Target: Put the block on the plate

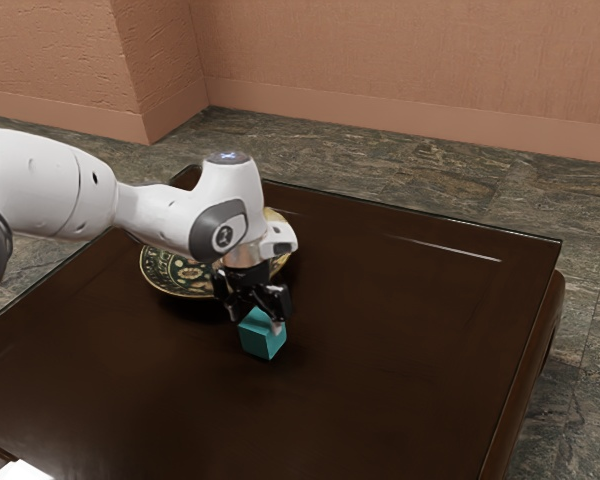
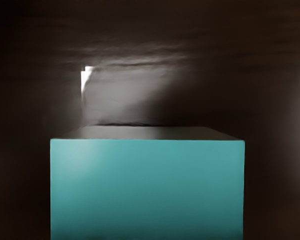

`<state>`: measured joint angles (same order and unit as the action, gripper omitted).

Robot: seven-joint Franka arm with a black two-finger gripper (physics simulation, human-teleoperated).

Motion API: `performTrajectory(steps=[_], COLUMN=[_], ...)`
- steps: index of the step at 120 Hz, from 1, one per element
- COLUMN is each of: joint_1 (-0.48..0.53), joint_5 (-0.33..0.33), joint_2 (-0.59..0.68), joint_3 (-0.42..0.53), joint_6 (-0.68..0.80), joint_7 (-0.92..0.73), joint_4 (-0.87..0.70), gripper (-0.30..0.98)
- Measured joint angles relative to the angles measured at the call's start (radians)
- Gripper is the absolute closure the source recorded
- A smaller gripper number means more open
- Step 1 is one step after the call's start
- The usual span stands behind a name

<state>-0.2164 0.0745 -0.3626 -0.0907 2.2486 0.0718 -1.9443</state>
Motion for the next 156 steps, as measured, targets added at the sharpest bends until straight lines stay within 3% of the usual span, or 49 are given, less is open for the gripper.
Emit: performTrajectory(steps=[49, 81, 109, 137, 156], joint_1=[0.0, 0.0, -0.002, 0.034, 0.11], joint_5=[0.019, 0.018, 0.008, -0.111, -0.162], joint_2=[-0.067, -0.059, 0.004, 0.107, -0.008], joint_3=[0.011, 0.014, 0.011, -0.054, -0.06], joint_6=[0.042, 0.051, 0.05, 0.039, 0.036], joint_7=[-0.032, -0.045, -0.045, -0.047, -0.064], joint_4=[0.016, 0.017, 0.018, 0.064, 0.21], gripper=[0.0, 0.27, 0.31, 0.3, 0.29])
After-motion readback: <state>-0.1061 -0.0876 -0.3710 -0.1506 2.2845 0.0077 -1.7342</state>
